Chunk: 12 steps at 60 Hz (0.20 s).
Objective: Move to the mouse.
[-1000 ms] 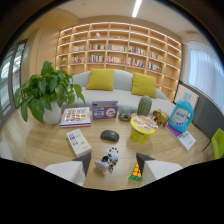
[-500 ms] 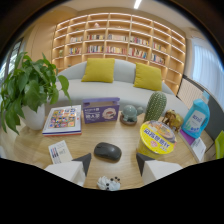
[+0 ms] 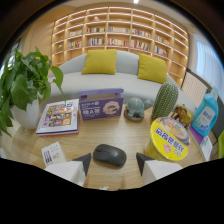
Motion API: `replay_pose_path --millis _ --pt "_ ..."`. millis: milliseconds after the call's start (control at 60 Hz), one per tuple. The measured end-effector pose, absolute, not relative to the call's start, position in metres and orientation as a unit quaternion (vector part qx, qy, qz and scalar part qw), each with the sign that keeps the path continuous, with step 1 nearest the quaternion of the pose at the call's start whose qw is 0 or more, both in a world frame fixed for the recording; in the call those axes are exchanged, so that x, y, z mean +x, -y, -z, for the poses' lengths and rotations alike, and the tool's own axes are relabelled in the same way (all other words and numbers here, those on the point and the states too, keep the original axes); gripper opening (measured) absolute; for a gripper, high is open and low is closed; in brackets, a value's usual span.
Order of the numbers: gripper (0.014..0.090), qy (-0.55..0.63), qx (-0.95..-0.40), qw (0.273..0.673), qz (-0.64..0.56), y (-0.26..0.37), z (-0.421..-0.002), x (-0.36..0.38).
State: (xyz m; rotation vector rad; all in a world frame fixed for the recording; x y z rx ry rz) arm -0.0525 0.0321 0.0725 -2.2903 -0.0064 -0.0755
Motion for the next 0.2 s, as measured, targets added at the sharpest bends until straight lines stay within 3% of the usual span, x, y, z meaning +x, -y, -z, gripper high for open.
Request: replay_pose_path --millis 200 --pt "0.0856 0.01 -0.913 0.407 0.02 -0.0296 -0.0697 -0.0592"
